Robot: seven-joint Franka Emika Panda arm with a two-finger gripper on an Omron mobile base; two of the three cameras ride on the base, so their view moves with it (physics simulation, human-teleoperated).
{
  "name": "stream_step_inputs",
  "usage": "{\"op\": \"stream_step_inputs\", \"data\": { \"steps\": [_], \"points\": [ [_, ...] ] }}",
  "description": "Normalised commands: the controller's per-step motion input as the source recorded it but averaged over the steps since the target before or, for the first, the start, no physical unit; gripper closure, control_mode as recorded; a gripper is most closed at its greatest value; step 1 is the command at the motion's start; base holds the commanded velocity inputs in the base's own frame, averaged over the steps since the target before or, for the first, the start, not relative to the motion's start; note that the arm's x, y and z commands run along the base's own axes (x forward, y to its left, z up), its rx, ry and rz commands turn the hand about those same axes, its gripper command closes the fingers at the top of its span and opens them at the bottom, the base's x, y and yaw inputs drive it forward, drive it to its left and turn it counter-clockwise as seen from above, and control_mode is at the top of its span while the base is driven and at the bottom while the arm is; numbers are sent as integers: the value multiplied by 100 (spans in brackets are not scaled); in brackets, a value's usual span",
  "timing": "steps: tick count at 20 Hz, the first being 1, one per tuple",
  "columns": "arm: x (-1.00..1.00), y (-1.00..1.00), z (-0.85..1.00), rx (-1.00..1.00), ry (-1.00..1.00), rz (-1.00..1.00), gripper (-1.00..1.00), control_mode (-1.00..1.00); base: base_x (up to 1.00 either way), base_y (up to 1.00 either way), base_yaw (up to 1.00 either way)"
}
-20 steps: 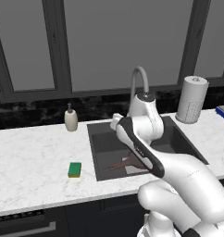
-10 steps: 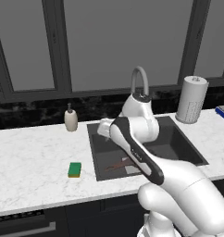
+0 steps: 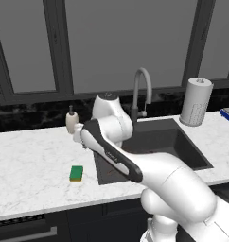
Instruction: Pick the pan and sponge and place them into the sink. Then turn on the water.
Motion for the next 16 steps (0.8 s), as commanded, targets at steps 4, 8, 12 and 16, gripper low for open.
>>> {"op": "stream_step_inputs", "data": {
  "steps": [4,8,12,16],
  "points": [
    [0,24,0,0,22,0,-100,-100,0,0,0],
    [0,3,-32,0,7,0,-100,-100,0,0,0],
    [6,21,-51,0,0,0,-100,-100,0,0,0],
    [21,43,-55,-3,0,0,-100,-100,0,0,0]
  ]
}}
